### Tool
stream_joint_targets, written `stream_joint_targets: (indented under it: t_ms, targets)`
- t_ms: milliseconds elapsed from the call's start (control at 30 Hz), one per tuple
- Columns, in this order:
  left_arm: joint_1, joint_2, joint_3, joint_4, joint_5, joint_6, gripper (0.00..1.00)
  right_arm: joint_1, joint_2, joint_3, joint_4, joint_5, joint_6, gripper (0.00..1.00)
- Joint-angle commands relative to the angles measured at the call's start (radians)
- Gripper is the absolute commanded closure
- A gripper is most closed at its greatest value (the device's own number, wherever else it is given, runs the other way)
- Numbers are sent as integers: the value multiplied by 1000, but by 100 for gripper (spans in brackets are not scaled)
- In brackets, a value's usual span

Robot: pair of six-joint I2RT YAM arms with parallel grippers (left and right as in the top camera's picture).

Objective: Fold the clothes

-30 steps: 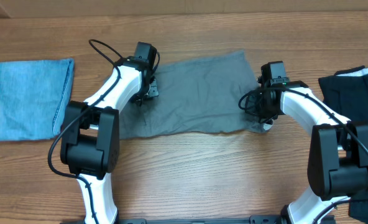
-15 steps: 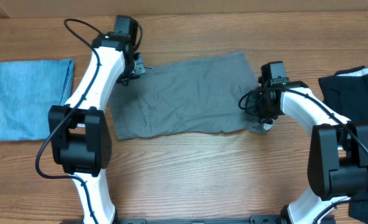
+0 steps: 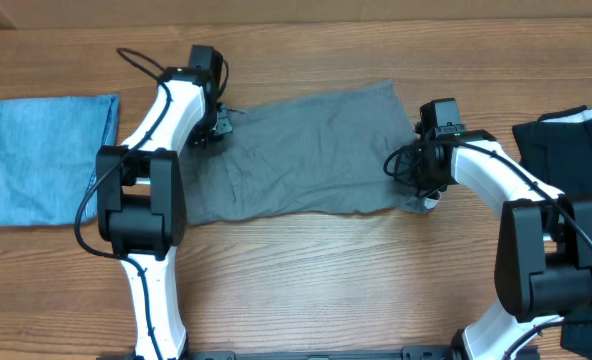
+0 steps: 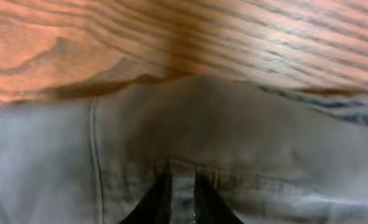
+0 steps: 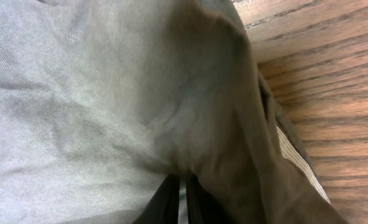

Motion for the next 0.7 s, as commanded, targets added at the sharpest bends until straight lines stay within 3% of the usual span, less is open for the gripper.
stream_joint_targets:
  t_ms: [0,200,467,500,567,633,667]
  targets:
    - [29,89,-27,-15,-7,32,85,-5,7,-11,3,31,8,91]
    - [73,53,28,-77,1,27,92,-5,7,-11,4,31,8,91]
    - [85,-69,264,-238,142,27,89,-5,7,-11,5,31,8,91]
    - [85,-89,291,-253,167,27,83,-5,7,-11,5,31,8,90]
    - [85,-128,328,-277,187,27,44,-5,7,-11,5,31,8,83]
    - [85,-167,338,-311,178,28,22,-5,7,-11,5,31,8,78]
    - [87,-182,338,-399,177,28,5,-5,7,-11,8,31,8,69]
